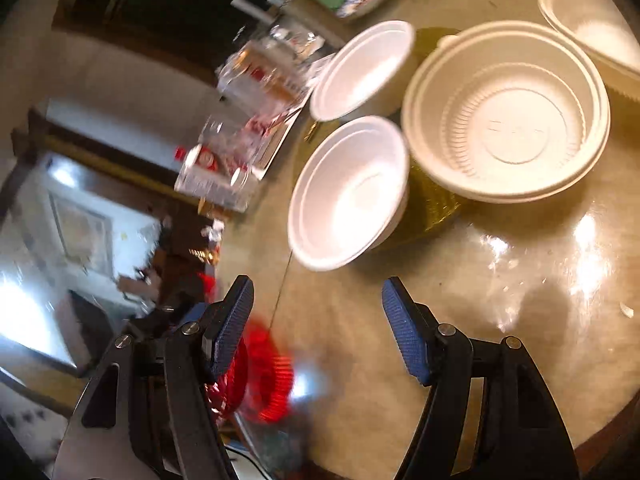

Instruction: Organize plates and bowls

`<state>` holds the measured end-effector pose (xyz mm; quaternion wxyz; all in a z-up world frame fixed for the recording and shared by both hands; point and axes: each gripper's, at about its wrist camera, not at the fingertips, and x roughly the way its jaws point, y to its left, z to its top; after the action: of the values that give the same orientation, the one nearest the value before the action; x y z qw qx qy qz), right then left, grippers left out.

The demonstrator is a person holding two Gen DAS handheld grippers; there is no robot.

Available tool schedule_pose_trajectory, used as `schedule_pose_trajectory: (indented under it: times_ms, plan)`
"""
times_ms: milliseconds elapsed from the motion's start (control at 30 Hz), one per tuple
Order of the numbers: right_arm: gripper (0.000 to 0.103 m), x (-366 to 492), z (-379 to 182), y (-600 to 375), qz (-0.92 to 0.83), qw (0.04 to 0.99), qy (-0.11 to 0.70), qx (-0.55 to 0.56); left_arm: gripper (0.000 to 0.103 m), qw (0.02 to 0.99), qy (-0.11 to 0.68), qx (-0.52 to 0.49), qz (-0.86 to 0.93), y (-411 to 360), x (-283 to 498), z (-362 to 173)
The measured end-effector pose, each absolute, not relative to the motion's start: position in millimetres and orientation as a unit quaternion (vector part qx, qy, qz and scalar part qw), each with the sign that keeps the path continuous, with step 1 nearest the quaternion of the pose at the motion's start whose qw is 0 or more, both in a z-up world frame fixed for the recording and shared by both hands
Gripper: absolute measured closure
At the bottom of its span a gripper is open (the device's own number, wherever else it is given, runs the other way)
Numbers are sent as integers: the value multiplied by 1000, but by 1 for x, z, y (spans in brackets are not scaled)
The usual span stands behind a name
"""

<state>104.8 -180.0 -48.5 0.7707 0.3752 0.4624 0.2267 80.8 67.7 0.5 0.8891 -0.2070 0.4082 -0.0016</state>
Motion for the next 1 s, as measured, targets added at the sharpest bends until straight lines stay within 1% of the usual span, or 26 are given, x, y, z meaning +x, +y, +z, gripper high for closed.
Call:
schedule_pose_trajectory:
  times_ms: [233, 433, 567, 600, 633, 667, 700, 733, 767, 800, 833, 867, 900, 933, 967, 1000]
  plan:
    - [35, 125, -63, -193, 201, 761, 455, 416, 23, 875, 436, -211, -14, 46, 111, -20]
    - [35, 143, -70, -190, 190, 761, 455, 422, 23, 874, 436, -216, -15, 36, 123, -27]
    - [36, 148, -75, -191, 182, 763, 457, 419, 24, 878, 434, -201, -7, 27, 132, -29]
    - [37, 149, -76, -192, 179, 764, 457, 418, 24, 878, 436, -197, -5, 25, 134, -30]
    - [44, 150, -77, -193, 178, 766, 457, 416, 24, 878, 437, -194, -5, 24, 136, -32]
    - [47, 150, -77, -193, 174, 768, 458, 413, 25, 878, 438, -192, -4, 23, 138, -33]
    - [54, 152, -78, -193, 170, 769, 461, 409, 27, 877, 442, -189, -1, 21, 139, -36]
    - [59, 153, -79, -193, 169, 770, 463, 405, 34, 874, 448, -187, -2, 20, 141, -38]
    - [61, 155, -79, -191, 168, 769, 466, 403, 41, 872, 453, -184, -2, 19, 143, -40]
    - [65, 156, -81, -190, 168, 769, 469, 400, 44, 872, 456, -176, 4, 18, 144, -42]
    - [65, 157, -82, -189, 168, 768, 472, 398, 48, 872, 458, -170, 9, 17, 144, -43]
    - [65, 157, -83, -188, 167, 769, 473, 397, 55, 871, 462, -166, 10, 17, 145, -46]
    - [72, 157, -83, -189, 165, 770, 473, 394, 58, 869, 467, -162, 11, 16, 145, -48]
    - [83, 157, -82, -188, 164, 773, 473, 390, 65, 868, 471, -155, 13, 15, 146, -50]
    - [84, 156, -82, -188, 163, 774, 473, 388, 75, 868, 472, -150, 14, 13, 146, -51]
    - [86, 156, -81, -187, 164, 775, 473, 385, 79, 869, 473, -145, 13, 12, 146, -52]
